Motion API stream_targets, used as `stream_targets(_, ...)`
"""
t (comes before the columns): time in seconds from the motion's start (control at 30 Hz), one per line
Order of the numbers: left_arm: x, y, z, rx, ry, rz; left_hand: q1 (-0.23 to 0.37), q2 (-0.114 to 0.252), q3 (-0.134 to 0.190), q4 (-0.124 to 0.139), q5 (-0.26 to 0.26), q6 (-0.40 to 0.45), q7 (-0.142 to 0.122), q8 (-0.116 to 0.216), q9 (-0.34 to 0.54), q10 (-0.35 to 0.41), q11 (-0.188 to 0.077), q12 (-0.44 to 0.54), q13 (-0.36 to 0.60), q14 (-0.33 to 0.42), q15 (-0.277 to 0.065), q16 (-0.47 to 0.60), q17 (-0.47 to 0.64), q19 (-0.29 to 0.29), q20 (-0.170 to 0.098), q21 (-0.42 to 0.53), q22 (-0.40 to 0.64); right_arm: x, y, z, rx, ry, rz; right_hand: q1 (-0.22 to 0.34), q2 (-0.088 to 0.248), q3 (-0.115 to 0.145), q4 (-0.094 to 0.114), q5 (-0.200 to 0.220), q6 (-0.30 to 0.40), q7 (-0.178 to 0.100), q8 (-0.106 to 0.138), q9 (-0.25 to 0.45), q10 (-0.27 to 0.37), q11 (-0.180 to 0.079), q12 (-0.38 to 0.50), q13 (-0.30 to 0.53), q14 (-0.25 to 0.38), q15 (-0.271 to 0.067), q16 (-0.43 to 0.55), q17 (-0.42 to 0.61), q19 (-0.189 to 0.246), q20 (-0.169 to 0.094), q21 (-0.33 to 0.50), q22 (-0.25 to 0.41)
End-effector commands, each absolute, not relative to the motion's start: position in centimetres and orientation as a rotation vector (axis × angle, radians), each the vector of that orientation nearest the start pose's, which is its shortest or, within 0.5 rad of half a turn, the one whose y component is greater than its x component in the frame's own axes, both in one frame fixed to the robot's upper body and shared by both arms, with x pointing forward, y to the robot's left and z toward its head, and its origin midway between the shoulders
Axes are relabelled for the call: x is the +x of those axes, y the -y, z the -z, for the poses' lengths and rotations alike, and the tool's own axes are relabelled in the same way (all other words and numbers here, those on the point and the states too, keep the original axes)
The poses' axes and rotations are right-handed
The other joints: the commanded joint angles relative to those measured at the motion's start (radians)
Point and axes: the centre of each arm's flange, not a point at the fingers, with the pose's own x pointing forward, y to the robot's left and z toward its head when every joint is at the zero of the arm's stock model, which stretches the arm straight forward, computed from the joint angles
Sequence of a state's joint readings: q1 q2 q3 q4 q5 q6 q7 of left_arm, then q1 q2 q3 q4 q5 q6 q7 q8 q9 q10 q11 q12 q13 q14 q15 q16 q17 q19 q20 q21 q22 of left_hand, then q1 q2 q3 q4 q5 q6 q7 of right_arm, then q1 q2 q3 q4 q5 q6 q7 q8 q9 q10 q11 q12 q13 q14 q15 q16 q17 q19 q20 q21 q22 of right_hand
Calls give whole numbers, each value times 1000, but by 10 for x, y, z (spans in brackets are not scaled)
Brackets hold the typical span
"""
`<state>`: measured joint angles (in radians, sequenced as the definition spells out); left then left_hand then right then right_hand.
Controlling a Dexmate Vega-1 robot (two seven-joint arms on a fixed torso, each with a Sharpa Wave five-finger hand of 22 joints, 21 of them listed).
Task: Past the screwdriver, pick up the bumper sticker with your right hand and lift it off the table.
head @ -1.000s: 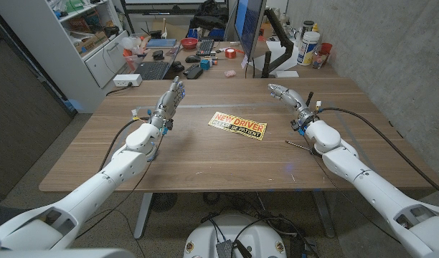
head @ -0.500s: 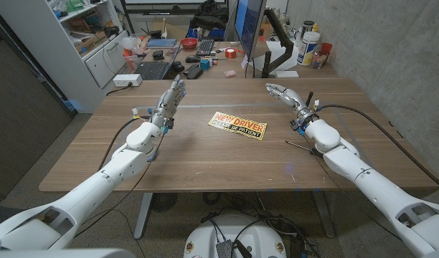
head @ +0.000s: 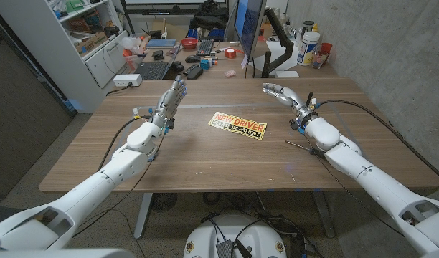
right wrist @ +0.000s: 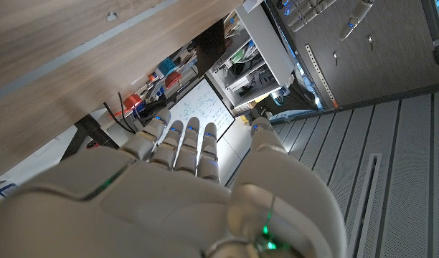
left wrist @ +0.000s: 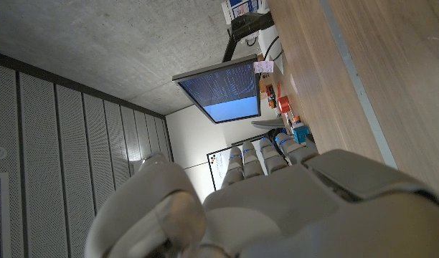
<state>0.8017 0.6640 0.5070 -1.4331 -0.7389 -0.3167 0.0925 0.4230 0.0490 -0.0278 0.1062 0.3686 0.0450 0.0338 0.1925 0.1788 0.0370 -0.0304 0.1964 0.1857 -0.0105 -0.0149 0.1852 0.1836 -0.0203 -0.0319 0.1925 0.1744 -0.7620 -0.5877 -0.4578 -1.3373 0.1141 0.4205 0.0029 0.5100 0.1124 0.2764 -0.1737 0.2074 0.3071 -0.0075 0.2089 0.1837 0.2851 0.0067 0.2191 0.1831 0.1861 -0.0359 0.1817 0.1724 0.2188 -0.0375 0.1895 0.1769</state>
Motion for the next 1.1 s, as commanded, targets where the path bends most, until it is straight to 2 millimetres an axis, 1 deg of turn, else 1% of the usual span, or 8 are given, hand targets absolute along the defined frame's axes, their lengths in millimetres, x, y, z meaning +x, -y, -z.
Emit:
stream_targets(0.03, 629, -278, -7, 2, 652, 212, 8, 5, -9, 4, -3, 9, 2, 5, 6, 6, -4, 6, 4, 3, -3, 5, 2, 3, -50, 6, 5, 626, 242, -20, -654, 856, -250, 12, -5, 10, 0, 1, -1, -10, -5, 6, 2, -7, -1, 2, 9, 0, 4, 1, 3, -10, 8, 3)
stream_targets(0.37, 627, -273, -12, 19, 652, 221, 9, 6, -11, 3, -4, 13, 2, 6, 6, 8, -2, 6, 4, 5, -2, 5, 2, 3, -49, 6, 5, 624, 237, -23, -737, 891, -245, 23, -7, 14, 1, -1, 0, -20, -6, 6, 2, -14, -2, 2, 15, -4, 4, 2, 5, -10, 8, 4)
stream_targets(0.53, 627, -272, -14, 25, 655, 224, 9, 7, -12, 3, -4, 13, 2, 6, 6, 8, -1, 6, 4, 5, -2, 5, 2, 2, -49, 6, 5, 625, 234, -24, -784, 899, -245, 27, -8, 15, 2, -2, 1, -20, -6, 6, 3, -15, -2, 2, 19, -5, 5, 2, 6, -11, 9, 4)
stream_targets(0.6, 628, -272, -15, 24, 657, 226, 9, 7, -12, 3, -4, 14, 2, 6, 6, 8, -3, 6, 4, 5, -1, 5, 2, 2, -48, 6, 5, 625, 232, -25, -799, 900, -247, 29, -8, 16, 3, -2, 2, -20, -6, 6, 2, -19, -2, 2, 19, -6, 5, 2, 6, -11, 9, 4)
stream_targets(0.87, 628, -273, -16, 26, 656, 236, 10, 8, -14, 3, -4, 15, 2, 6, 6, 9, -1, 6, 4, 6, 0, 5, 2, 1, -47, 6, 5, 626, 222, -34, -910, 920, -251, 37, -9, 20, 5, -3, 0, -26, -8, 6, 0, -26, -3, 2, 24, -10, 5, 3, 7, -13, 9, 4)
stream_targets(1.0, 625, -272, -19, 32, 665, 241, 10, 9, -15, 3, -4, 15, 4, 6, 6, 10, -2, 7, 4, 6, 1, 5, 2, 1, -47, 6, 5, 626, 219, -36, -965, 929, -254, 40, -7, 21, 6, -3, -2, -27, -9, 6, -2, -27, -4, 2, 24, -12, 4, 3, 7, -15, 9, 4)
stream_targets(1.1, 623, -270, -21, 37, 672, 241, 11, 9, -15, 3, -4, 15, 3, 6, 6, 11, 2, 7, 4, 6, 0, 5, 2, 1, -47, 6, 5, 626, 217, -38, -988, 935, -252, 42, -6, 23, 7, -4, -3, -27, -9, 7, 0, -29, -4, 2, 25, -15, 5, 3, 7, -15, 10, 4)
